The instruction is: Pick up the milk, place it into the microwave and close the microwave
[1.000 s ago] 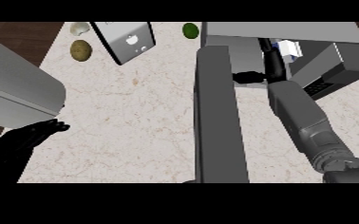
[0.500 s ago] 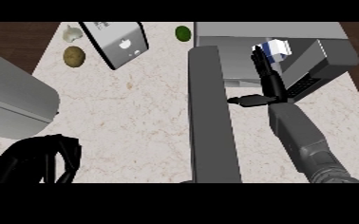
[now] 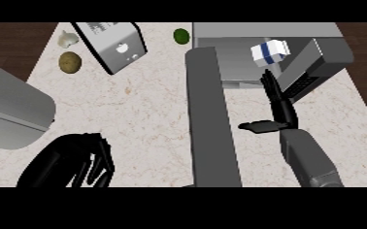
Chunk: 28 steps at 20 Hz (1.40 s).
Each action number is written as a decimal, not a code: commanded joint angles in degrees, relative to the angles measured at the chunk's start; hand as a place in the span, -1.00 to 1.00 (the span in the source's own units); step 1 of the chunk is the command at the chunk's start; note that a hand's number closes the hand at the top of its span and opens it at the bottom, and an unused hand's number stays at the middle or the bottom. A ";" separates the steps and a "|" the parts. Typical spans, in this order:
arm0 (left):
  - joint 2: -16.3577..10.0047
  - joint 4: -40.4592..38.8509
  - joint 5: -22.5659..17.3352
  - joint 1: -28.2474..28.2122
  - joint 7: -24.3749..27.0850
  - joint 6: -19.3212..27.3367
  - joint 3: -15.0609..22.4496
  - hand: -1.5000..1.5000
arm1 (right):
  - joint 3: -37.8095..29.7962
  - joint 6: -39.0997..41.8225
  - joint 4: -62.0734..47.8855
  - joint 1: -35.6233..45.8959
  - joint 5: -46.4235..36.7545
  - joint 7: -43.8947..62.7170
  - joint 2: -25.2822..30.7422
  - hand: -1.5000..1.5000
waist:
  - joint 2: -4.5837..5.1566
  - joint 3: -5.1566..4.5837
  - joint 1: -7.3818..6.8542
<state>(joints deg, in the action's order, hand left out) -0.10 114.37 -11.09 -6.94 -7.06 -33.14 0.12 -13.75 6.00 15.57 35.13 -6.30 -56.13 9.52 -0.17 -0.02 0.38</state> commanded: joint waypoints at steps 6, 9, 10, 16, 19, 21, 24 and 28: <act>0.10 -6.45 10.51 5.11 5.80 5.85 10.61 1.00 | 1.24 6.17 15.68 -14.51 3.62 2.36 2.92 -1.00 | -0.25 -0.08 0.85; 0.10 -9.98 14.89 10.18 5.98 8.50 14.92 1.00 | 2.50 8.22 19.58 -20.71 3.37 -0.41 4.20 -1.00 | -0.30 -0.10 1.60; 0.10 -16.54 14.97 15.18 7.35 10.66 15.72 1.00 | 2.18 8.71 19.54 -20.20 3.75 1.00 5.35 -1.00 | 0.02 -0.06 1.32; 0.10 -31.25 18.44 20.16 11.47 16.49 25.34 1.00 | 3.93 10.83 30.19 -29.68 5.54 -0.42 5.79 -1.00 | 0.19 -0.06 1.88; 0.10 -40.41 21.67 21.60 18.04 21.27 27.54 1.00 | 4.62 12.15 37.06 -31.74 6.14 2.29 8.94 -1.00 | 0.23 -0.10 1.94; 0.09 -45.21 20.30 23.64 19.81 25.44 29.78 1.00 | 5.59 12.29 41.36 -35.18 6.12 2.27 9.46 -1.00 | 0.24 -0.10 1.96; 0.09 -52.07 19.21 27.05 25.35 33.46 34.96 1.00 | 5.78 17.07 43.52 -35.83 9.36 2.35 10.40 -1.00 | 0.41 -0.10 2.56; 0.09 -57.46 12.90 29.65 32.52 41.95 38.61 1.00 | 6.74 19.12 52.62 -39.78 13.09 5.83 10.99 -1.00 | 0.46 -0.19 3.71</act>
<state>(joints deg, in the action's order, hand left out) -0.24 63.87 5.36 19.58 19.88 1.74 34.60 -7.57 18.77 62.57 -0.85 4.07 -48.97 19.73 0.10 -0.19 3.47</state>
